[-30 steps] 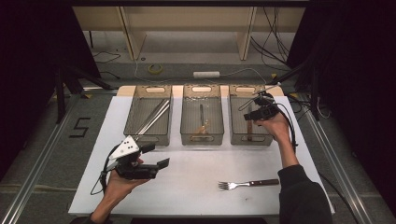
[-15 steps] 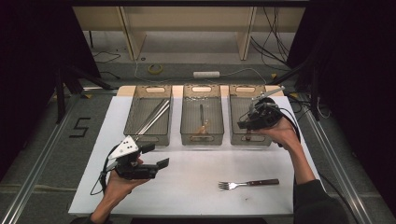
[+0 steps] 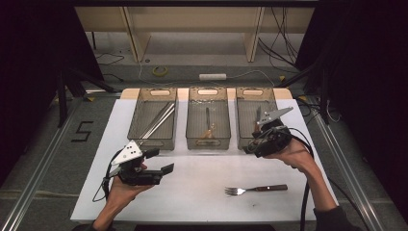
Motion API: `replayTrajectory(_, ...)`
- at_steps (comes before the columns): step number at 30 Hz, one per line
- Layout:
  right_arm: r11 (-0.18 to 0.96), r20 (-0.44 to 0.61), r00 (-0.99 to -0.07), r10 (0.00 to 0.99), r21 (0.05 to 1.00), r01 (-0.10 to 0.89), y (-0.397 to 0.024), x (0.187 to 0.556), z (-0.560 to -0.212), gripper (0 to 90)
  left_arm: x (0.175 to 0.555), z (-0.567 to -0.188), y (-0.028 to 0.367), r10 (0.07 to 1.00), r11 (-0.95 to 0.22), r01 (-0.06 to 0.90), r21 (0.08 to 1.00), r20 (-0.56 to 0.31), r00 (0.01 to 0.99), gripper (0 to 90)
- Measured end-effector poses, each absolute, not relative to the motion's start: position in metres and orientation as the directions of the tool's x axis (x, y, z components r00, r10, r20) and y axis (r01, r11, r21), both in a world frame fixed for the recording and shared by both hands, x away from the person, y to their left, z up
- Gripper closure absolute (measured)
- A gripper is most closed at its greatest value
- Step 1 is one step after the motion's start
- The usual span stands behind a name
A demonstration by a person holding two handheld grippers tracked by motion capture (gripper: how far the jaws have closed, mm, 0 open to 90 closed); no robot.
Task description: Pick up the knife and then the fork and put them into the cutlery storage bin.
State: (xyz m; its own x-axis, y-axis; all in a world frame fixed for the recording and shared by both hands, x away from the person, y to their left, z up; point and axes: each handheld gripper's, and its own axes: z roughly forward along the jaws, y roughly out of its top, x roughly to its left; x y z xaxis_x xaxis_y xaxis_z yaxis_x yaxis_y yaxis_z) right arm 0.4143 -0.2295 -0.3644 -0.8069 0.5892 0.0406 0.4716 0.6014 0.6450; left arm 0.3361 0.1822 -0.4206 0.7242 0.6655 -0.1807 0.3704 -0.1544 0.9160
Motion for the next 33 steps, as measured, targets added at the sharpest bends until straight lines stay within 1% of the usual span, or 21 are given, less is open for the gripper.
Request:
replayTrajectory(5, 0.616, 0.038, -0.827, 0.561, 0.647, 0.448, -0.228, 0.4, -0.369, 27.8, 0.336, -0.42, 0.182, 0.665, -0.154, 0.368, 0.917, -0.179, 0.725, 17.8)
replayTrajectory(8, 0.652, 0.0, -0.837, 0.547, 0.628, 0.425, -0.225, 0.393, -0.371, 26.9, 0.336, -0.42, 0.182, 0.664, -0.157, 0.367, 0.917, -0.177, 0.726, 17.8)
replayTrajectory(14, 0.701, -0.002, -0.861, 0.509, 0.582, 0.413, -0.223, 0.38, -0.381, 27.0, 0.336, -0.42, 0.182, 0.664, -0.164, 0.364, 0.917, -0.171, 0.728, 17.8)
replayTrajectory(24, 0.751, 0.012, -0.861, 0.508, 0.483, 0.45, -0.235, 0.375, -0.404, 31.3, 0.336, -0.42, 0.182, 0.662, -0.163, 0.363, 0.917, -0.172, 0.729, 17.8)
replayTrajectory(33, 0.79, 0.011, -0.867, 0.498, 0.406, 0.459, -0.244, 0.37, -0.42, 37.6, 0.335, -0.42, 0.181, 0.661, -0.165, 0.361, 0.918, -0.169, 0.731, 17.8)
